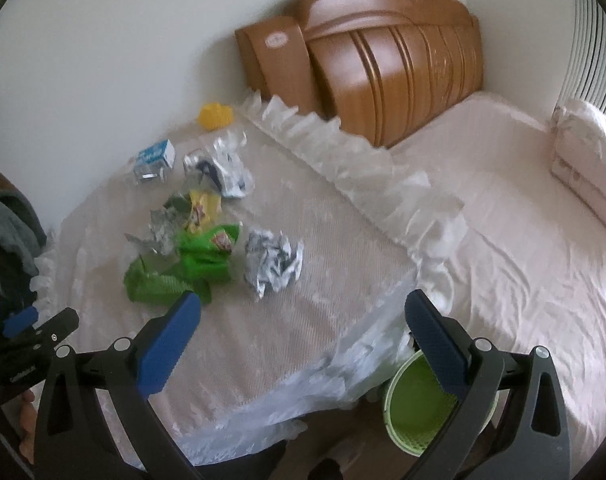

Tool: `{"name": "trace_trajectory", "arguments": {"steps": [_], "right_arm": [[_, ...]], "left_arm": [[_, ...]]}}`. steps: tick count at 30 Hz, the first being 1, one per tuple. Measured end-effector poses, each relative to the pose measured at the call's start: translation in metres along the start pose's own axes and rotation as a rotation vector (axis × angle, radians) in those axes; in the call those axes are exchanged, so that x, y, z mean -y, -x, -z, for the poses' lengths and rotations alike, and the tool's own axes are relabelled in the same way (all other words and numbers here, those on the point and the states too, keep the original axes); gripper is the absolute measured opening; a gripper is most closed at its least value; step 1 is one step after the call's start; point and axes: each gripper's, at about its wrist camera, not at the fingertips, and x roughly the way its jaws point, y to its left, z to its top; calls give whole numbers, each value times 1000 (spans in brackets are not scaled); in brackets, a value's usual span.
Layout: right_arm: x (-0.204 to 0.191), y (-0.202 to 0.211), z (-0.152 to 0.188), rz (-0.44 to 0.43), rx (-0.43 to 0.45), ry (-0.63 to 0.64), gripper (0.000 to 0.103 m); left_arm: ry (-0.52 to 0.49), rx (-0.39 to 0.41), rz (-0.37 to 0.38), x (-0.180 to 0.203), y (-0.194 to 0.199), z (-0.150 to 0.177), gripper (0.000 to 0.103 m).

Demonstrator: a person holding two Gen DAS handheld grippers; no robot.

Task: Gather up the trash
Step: 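Reach the right tool to the crumpled silver foil and close on it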

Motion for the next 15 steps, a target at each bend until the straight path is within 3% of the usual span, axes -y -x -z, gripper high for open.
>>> {"name": "trace_trajectory", "arguments": {"steps": [15], "right_arm": [[4, -32, 15, 38, -90, -78, 101]], "left_arm": [[-23, -63, 61, -15, -49, -23, 96]]}}
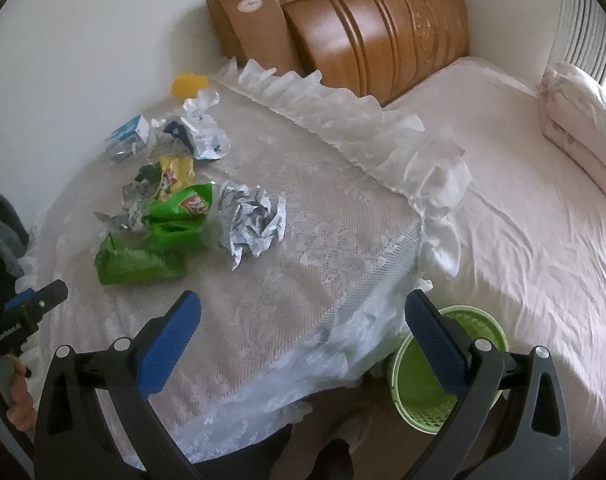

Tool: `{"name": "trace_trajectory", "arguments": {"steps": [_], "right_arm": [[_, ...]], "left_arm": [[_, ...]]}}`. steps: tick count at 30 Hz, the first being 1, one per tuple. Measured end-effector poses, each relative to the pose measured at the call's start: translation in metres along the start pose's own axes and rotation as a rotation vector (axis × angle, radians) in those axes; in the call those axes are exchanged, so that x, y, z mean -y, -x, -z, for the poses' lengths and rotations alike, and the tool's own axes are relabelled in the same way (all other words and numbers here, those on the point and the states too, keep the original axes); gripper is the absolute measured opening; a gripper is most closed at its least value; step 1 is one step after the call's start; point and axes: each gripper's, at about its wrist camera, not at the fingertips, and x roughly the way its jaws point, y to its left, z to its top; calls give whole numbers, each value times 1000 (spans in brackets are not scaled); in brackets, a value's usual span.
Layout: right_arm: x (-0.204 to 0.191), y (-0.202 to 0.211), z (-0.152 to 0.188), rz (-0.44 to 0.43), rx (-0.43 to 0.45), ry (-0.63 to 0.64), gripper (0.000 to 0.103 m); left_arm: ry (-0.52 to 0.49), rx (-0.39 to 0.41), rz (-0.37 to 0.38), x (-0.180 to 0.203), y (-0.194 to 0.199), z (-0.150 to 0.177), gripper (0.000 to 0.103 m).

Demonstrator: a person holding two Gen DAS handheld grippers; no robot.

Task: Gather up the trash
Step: 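Reach the right tool to the crumpled silver foil and close on it, then carry the foil with the right tool over the green wastebasket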

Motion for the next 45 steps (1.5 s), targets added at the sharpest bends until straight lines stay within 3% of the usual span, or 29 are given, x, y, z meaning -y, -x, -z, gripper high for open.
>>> {"name": "trace_trajectory", "arguments": {"steps": [9, 14, 18, 21, 27, 35, 38, 41, 45], "right_arm": [[-25, -47, -29, -4, -19, -46, 99], [-25, -77, -35, -65, -88, -106, 71], [-24, -80, -37, -110, -92, -128, 48], [-23, -79, -38, -127, -91, -130, 37], [-23, -72, -41, -142, -57, -117, 34], [-10, -54, -44, -124, 3, -134, 34], [-1, -50, -44, -116, 13, -152, 34], [8, -45, -43, -102, 26, -159, 34], [21, -41, -41, -106, 38, -172, 35]], "left_arm": [[-54, 11, 18, 1, -9, -20, 96], [-75, 32, 23, -1, -7, -28, 96], [-96, 52, 28, 3, -7, -38, 96], [-105, 63, 42, 8, -8, -45, 96], [-165, 118, 69, 40, -10, -74, 96], [-248, 163, 109, 114, -36, -124, 96], [-285, 114, 82, 142, -66, -136, 89], [-302, 67, 42, 159, -90, -139, 76], [-308, 12, -13, 171, -114, -140, 53]]}}
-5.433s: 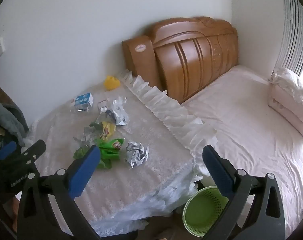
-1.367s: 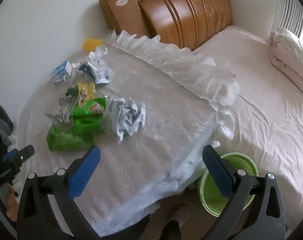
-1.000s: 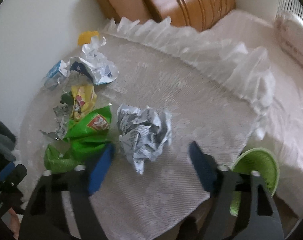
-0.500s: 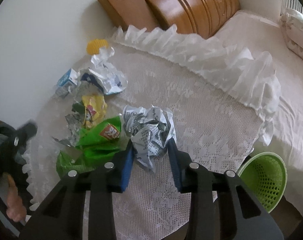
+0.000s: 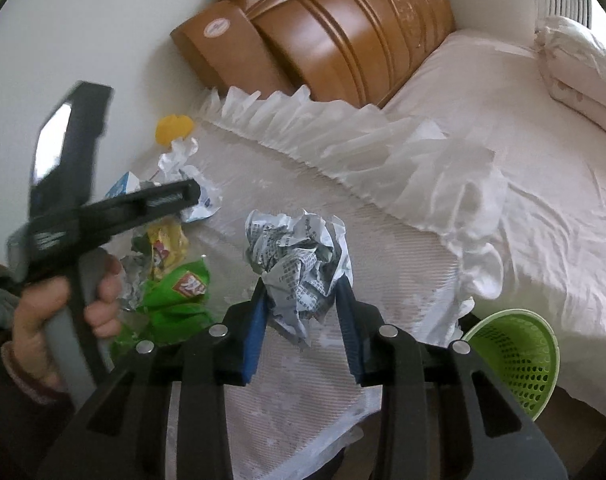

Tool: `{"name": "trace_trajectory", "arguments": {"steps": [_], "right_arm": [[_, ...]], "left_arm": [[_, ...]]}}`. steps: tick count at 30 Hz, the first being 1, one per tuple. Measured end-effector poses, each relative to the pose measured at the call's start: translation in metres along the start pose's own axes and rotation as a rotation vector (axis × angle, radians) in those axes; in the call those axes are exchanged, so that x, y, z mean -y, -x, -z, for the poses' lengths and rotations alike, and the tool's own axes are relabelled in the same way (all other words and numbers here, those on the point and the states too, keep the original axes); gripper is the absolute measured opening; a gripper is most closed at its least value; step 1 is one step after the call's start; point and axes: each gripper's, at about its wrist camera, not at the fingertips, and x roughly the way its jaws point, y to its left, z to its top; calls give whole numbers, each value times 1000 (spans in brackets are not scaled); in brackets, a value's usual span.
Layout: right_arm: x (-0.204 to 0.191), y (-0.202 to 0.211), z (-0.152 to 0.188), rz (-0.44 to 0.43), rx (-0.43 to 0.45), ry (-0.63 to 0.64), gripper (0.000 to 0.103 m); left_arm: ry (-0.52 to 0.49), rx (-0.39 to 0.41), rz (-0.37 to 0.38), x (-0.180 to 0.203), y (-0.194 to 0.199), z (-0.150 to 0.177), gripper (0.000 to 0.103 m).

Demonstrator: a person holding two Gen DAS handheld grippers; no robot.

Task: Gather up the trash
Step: 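Carry the foil with the right tool over the green wastebasket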

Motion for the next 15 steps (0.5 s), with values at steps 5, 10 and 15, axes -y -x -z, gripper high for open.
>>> {"name": "trace_trajectory", "arguments": {"steps": [5, 10, 15], "right_arm": [[13, -3, -1, -23, -9, -6, 35], [21, -5, -5, -51, -14, 3, 35], [23, 5, -12, -75, 15, 34, 35]], "left_arm": [[58, 26, -6, -7, 2, -3, 46], [57, 98, 6, -7, 19, -7, 45], [51, 169, 58, -8, 60, 1, 45]]}}
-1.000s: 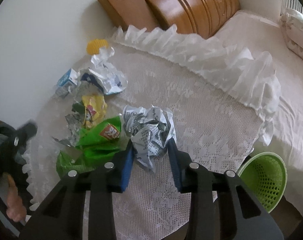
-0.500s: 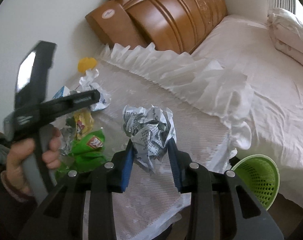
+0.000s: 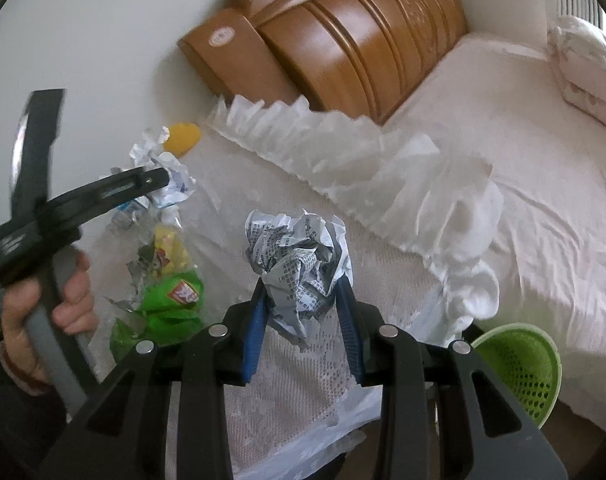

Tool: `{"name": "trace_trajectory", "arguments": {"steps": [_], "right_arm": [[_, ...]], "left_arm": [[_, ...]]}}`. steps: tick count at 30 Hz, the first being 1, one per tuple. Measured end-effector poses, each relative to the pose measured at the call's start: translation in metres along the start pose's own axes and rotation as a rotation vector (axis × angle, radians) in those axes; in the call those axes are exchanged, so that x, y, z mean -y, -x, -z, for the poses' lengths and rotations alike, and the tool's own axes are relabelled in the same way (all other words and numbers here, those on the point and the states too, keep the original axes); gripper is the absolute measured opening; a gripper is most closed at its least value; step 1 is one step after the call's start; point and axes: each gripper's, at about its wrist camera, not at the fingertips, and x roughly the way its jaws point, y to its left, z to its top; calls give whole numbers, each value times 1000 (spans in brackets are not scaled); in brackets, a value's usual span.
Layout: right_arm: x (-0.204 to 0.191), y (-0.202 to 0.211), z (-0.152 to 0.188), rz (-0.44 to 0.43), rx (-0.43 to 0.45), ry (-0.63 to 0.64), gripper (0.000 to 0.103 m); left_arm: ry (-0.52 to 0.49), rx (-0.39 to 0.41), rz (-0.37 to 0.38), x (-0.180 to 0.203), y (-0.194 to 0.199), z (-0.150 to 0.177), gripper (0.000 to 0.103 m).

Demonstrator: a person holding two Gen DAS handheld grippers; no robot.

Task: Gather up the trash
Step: 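Carry the foil with the right tool over the green wastebasket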

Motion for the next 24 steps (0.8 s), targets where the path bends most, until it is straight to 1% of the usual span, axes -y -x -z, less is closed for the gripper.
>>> {"name": "trace_trajectory", "arguments": {"steps": [3, 8, 9, 11, 12, 14, 15, 17, 19, 22, 24], "right_arm": [[0, 10, -4, -9, 19, 16, 35], [6, 34, 4, 3, 53, 34, 35], [11, 42, 8, 8, 59, 32, 35], [24, 60, 20, 23, 68, 22, 35], [29, 66, 25, 34, 70, 18, 35], [48, 86, 42, 89, 71, 4, 35], [55, 92, 48, 109, 69, -4, 35], [76, 110, 65, 164, 67, -35, 35], [95, 126, 79, 210, 67, -66, 35], [123, 150, 100, 270, 76, -129, 35], [140, 165, 112, 302, 85, -170, 35]], "left_arm": [[-16, 29, 13, 4, 35, 11, 45], [-16, 42, 75, 8, 89, 39, 45], [-33, 43, 97, 13, 100, 47, 45], [-80, 52, 107, 26, 115, 60, 45], [-114, 62, 111, 35, 123, 67, 45], [-180, 68, 146, 58, 135, 83, 45], [-216, 57, 193, 74, 139, 93, 45], [-256, 31, 250, 97, 141, 105, 45], [-320, 0, 312, 129, 138, 119, 45], [-416, -36, 382, 176, 134, 137, 45], [-470, -58, 413, 205, 129, 149, 45]]}}
